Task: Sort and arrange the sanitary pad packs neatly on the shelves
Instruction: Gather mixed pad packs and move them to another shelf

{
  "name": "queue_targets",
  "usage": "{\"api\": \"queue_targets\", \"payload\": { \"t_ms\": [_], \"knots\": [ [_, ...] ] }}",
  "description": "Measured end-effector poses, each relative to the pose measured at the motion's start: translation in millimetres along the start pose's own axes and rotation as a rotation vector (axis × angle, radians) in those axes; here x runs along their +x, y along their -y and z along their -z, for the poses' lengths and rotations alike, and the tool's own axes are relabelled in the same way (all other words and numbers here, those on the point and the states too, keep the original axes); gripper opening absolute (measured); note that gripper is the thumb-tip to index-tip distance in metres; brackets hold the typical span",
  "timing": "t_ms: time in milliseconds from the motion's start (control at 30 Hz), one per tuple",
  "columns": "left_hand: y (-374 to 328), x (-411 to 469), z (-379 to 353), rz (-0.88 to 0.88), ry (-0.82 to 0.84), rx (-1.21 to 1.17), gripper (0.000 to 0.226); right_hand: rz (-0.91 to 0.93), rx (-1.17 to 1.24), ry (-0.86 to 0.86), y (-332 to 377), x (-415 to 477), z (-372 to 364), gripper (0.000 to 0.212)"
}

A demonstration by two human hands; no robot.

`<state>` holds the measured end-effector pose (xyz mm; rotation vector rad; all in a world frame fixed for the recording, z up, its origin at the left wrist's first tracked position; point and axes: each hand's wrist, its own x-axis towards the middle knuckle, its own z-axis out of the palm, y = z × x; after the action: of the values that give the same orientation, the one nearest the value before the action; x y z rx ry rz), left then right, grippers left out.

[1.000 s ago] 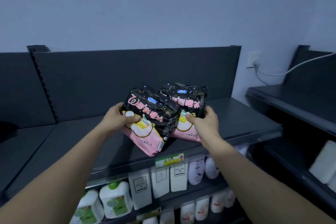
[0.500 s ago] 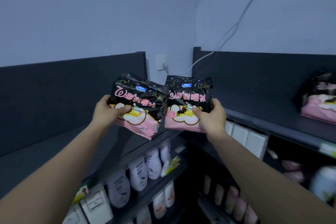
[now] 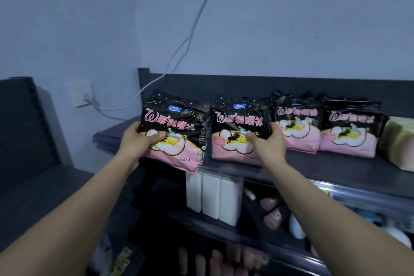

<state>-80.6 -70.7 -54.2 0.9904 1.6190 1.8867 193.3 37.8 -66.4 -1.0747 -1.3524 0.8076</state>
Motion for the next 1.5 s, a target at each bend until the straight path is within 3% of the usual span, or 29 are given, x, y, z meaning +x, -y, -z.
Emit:
{"api": "queue_targets", "payload": {
  "t_ms": [433,633,900,1167,1267,1367,1500],
  "knots": [
    [18,44,-203,0.047,0.320,-0.059,0.031,-0.089,-0.183,-0.293,-42,99,144,0.030],
    [29,27,-294,0.126,0.398,-0.062,0.032,-0.128,-0.248,-0.313,-65,134,213,0.034],
    [54,12,-365,0.155,0.261,0.116,0.049,-0.233,-0.259,-0.234,-92,166,267,0.042],
    [59,-7,-378,0.093,0.115,0.414,0.061,-0.204,-0.246,-0.118,-107,176,276,0.041],
    [56,-14,-374,0.102,0.143,0.529,0.071,-0.220,-0.284,-0.111,-110,172,273,0.054],
    [50,-20,-366,0.085,0.157,0.619,0.079,-0.079,-0.477,-0.151,-109,166,270,0.080],
    [42,-34,-345,-0.027,0.138,0.864,0.085,0.354,-0.833,-0.195,-96,150,258,0.089]
  ]
}}
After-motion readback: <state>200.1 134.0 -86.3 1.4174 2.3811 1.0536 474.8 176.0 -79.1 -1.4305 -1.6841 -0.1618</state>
